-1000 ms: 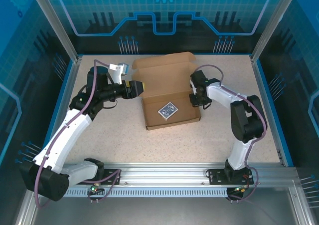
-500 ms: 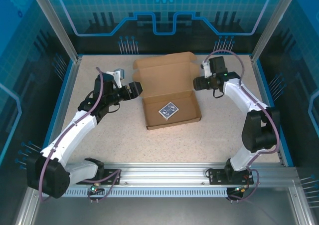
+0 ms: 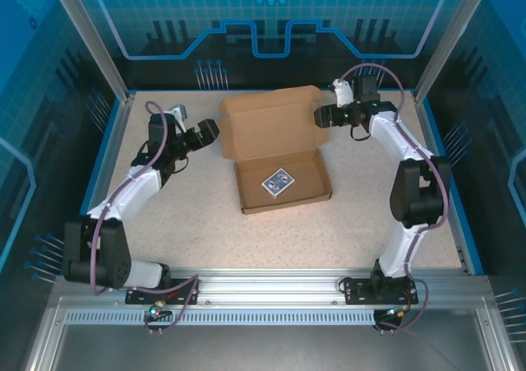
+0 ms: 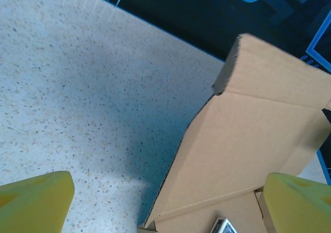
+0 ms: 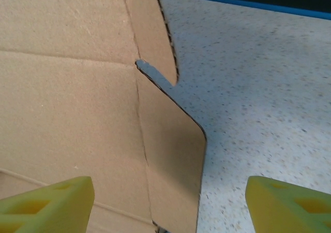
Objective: Fold the paper box
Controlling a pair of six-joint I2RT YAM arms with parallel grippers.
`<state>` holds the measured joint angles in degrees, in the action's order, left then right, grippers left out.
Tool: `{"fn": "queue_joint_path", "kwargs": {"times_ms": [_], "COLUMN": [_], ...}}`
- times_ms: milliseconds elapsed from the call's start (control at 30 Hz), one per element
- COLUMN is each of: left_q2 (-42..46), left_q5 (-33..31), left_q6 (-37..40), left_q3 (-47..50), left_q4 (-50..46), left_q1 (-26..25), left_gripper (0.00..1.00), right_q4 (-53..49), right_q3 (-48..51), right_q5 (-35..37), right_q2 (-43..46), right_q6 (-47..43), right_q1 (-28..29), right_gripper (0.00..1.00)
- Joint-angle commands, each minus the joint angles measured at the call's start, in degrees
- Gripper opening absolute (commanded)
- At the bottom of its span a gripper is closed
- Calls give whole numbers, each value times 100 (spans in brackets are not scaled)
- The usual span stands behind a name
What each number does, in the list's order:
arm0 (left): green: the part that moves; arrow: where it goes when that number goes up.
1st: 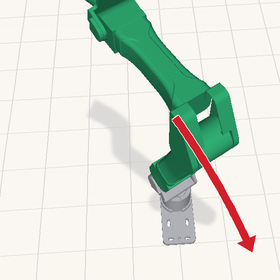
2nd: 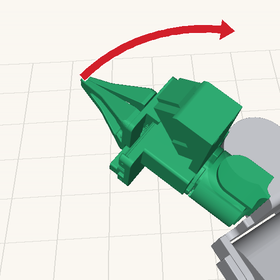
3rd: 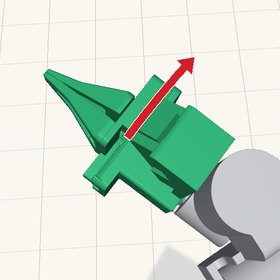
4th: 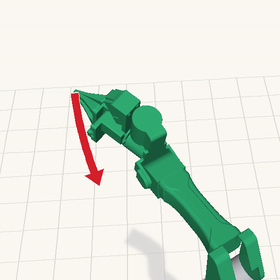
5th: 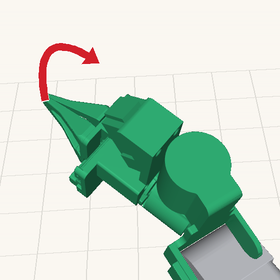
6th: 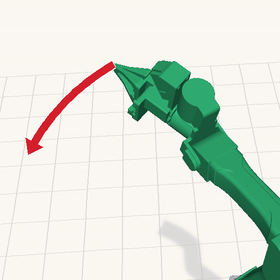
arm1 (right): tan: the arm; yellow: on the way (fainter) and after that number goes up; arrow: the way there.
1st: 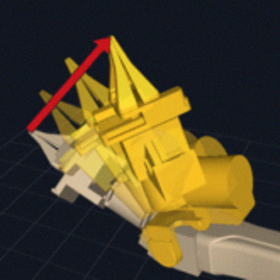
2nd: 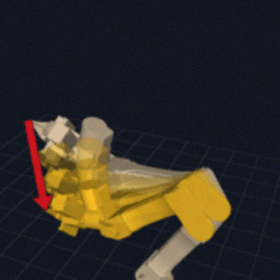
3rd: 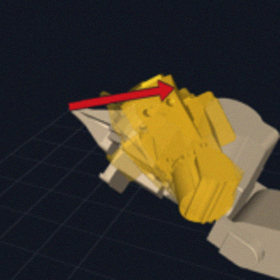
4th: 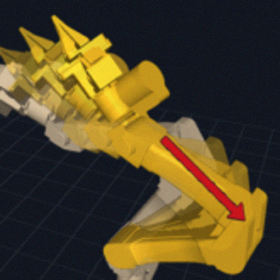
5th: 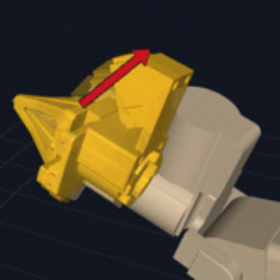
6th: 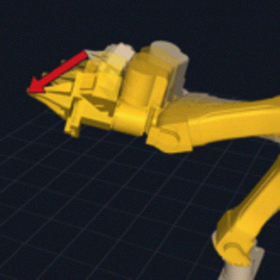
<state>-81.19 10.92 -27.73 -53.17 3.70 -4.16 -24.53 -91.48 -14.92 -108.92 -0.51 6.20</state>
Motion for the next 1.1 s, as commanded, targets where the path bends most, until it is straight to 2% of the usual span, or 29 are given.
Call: {"fn": "queue_joint_path", "kwargs": {"times_ms": [0, 167, 333, 433, 667, 833, 933, 1067], "left_q2": [-375, -780, -1189, -1357, -1569, -1415, -1331, -1238], "left_q5": [645, 845, 1022, 1194, 1238, 1070, 978, 905], "left_q6": [336, 818, 1274, 1414, 1673, 1773, 1842, 1848], "left_q3": [-272, -405, -745, -880, -1143, -1083, -1081, -1022], "left_q4": [332, 548, 328, 343, 83, -14, -166, -246], "left_q1": [-14, -14, -23, -31, -110, -137, -137, -137], "left_gripper": [89, 79, 65, 58, 33, 30, 24, 23], "right_q4": [-132, -429, -693, -772, -923, -909, -861, -785], "right_q3": [-488, -824, -1014, -1065, -1192, -1129, -1028, -901], "right_q5": [-538, -606, -442, -463, -226, -34, 74, 182], "right_q2": [-320, -561, -678, -730, -775, -672, -570, -453], "right_q6": [-343, -671, -951, -1016, -1126, -1072, -1040, -970], "right_q1": [-53, -47, -36, -20, 126, 180, 193, 192], "right_gripper": [73, 64, 45, 37, 25, 18, 15, 12]}}
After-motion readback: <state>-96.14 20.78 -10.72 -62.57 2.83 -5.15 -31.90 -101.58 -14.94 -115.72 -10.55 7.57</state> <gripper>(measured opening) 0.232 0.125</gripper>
